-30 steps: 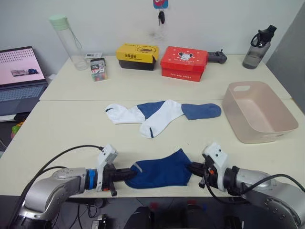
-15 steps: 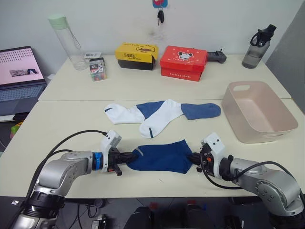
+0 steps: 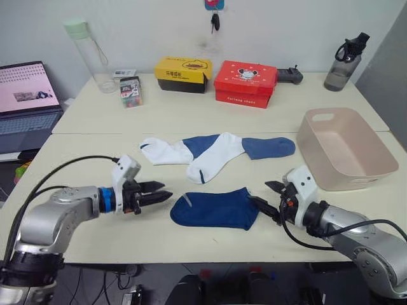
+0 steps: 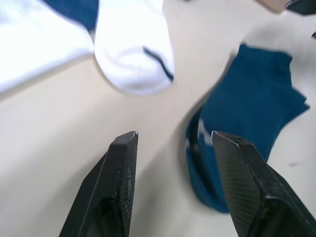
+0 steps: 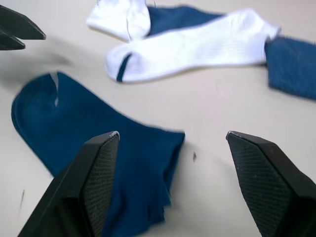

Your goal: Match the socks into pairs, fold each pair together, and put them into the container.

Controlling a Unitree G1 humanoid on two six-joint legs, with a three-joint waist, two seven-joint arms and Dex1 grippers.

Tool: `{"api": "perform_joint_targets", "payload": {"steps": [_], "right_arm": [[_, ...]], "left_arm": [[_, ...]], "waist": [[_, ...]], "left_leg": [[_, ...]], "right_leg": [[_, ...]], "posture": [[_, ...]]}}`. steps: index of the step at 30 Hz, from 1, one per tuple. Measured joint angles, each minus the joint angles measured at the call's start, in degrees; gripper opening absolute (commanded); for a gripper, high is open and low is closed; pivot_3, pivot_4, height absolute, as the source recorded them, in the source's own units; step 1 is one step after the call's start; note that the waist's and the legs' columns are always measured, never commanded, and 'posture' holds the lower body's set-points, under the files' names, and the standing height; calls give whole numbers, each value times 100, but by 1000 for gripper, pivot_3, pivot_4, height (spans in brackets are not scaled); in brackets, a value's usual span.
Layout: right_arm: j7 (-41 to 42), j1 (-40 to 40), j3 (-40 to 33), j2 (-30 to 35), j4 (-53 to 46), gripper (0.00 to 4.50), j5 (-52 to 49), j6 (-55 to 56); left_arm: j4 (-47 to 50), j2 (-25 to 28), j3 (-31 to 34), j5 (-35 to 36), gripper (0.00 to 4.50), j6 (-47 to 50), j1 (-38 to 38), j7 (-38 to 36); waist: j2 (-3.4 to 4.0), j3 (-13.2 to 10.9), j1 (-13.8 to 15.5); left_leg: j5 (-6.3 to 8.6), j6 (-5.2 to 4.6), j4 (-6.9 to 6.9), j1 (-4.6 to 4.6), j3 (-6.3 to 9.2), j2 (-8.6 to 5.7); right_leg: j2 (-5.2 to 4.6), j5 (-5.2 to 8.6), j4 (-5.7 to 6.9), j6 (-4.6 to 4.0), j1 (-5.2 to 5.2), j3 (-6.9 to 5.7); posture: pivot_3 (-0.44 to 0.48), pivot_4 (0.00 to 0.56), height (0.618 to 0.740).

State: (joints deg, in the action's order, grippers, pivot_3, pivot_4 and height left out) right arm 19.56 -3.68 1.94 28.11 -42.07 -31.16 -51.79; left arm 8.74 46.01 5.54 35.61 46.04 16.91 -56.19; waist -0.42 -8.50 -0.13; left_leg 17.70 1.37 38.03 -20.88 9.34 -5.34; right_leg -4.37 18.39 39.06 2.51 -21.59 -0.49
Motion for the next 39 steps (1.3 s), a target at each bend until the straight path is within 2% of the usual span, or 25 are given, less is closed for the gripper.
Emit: {"api": "perform_joint_targets", "payload": {"steps": [3,5,8,12,16,26,29,33,36,39], "right_arm": [[92,-195,427,-137,142,3167,239,365],[209,-250,613,-42,305,2534,411,536],[529,-306,1028,193,687,1453,764,845],[828,-391,1451,233,1105,95,1083,1132],[1185,-278,1808,487,1150,37,1376,1415],[1493,543,1699,821,1024,37,1578,1914],[1513,611,1536,609,932,37,1398,1864],[1252,99,1498,7,963,37,1344,1668],[839,-405,1613,-382,1598,37,1774,1664],[671,-369,1595,-398,2031,37,1989,1663]], "left_arm": [[240,-263,-468,72,656,6,540,-177],[289,-477,-864,2,72,-37,696,-245],[-65,-748,-1604,-536,0,-488,792,-362],[-817,-900,-2239,-1256,0,-1116,814,-462],[-983,-827,-2354,-1550,0,-1380,778,-628],[-661,-520,-2119,-1597,0,-1556,237,-725],[-619,-520,-2045,-1597,0,-1644,122,-708],[-630,-521,-2041,-1698,0,-1882,66,-716],[-676,-575,-2071,-1798,0,-2049,73,-708],[-730,-613,-2095,-1826,0,-2172,71,-702]], "waist": [[-1,0,-12],[-1,0,-22],[-1,0,-49],[-1,-1,-128],[-2,-1,-141],[-1,10,-152],[-1,10,-162],[-1,10,-166],[1,14,-154],[0,14,-133]], "left_leg": [[0,0,1,0,-4,-3],[0,0,-1,0,-6,-3],[0,0,-3,2,-6,2],[-3,5,-2,1,-3,5],[-3,5,-2,-4,-2,3],[-2,4,-3,12,2,5],[-2,4,-3,12,2,8],[-2,4,-2,13,3,7],[-2,4,-3,13,2,3],[-2,5,-4,6,3,2]], "right_leg": [[-1,-1,-6,1,3,6],[-1,-1,-7,1,1,6],[4,-1,0,1,-3,4],[8,-3,5,-3,-4,3],[7,-3,-4,-3,-7,5],[7,-2,-1,-2,10,3],[8,-2,1,-2,9,3],[9,-2,1,-2,9,3],[8,-2,1,-3,8,4],[7,-2,-3,-3,0,4]], "posture": [[0,150,726],[0,150,726],[0,150,726],[0,150,726],[0,150,726],[0,150,726],[0,150,726],[0,150,726],[0,150,726],[0,150,726]]}}
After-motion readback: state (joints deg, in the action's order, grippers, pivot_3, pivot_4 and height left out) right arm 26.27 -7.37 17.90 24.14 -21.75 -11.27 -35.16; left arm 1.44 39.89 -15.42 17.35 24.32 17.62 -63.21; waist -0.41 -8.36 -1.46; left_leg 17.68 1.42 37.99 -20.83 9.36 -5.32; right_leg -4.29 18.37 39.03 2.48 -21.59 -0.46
